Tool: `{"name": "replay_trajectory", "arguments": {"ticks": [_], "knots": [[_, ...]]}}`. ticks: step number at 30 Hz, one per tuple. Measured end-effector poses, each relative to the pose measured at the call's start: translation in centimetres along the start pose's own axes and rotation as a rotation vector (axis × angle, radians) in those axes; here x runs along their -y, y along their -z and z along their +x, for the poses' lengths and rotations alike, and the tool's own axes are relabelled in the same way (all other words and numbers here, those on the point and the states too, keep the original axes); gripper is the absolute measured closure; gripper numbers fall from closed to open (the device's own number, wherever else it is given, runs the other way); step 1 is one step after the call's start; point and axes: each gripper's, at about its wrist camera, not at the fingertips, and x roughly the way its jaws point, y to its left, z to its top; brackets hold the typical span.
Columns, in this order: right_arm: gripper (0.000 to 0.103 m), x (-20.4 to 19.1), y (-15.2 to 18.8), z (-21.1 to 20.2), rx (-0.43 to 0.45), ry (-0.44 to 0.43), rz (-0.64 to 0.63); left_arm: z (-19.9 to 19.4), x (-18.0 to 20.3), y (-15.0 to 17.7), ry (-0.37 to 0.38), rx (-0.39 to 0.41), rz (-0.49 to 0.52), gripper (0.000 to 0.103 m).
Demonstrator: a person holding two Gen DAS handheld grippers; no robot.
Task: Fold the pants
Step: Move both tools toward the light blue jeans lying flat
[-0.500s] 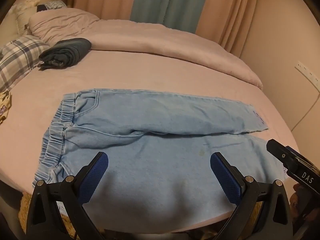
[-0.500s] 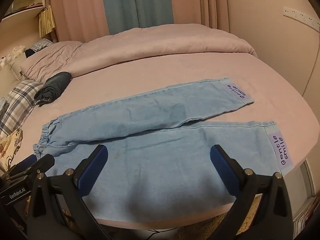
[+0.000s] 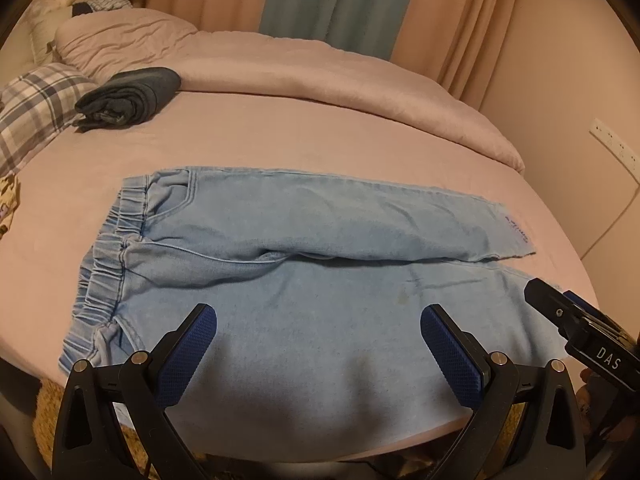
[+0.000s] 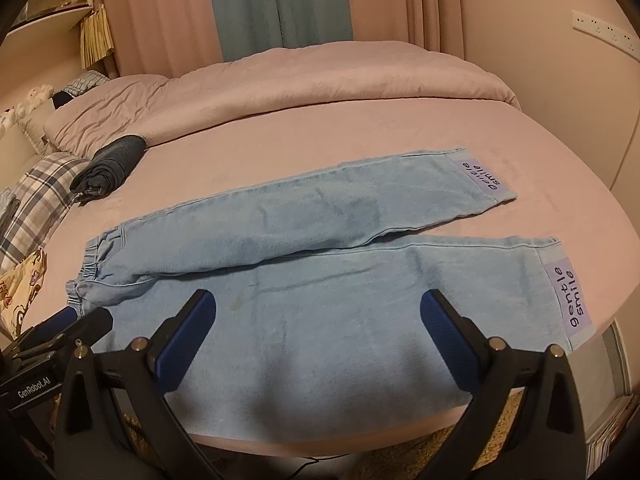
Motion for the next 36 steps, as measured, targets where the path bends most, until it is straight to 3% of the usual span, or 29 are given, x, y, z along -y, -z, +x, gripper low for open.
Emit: {"name": "replay_trajectory", "arguments": {"ticks": [13,25,36], "knots": [[0.0,0.03,0.26,0.29,0.014,0.009,-0.011,-0.17,-0.38,-0.15,0.011,0.003,-0.018,0.0],[0.0,-0.06,0.28,0.64,-0.007,0.068,-0.075,0.18,-0.2,-0.1,0.009,-0.02,-0.005,0.0],[0.0,0.07,0.42,0.72,0.015,0.039,-0.036,0.67,-0.18,0.11,-0.019,-0.042,0.007,0.0]]}}
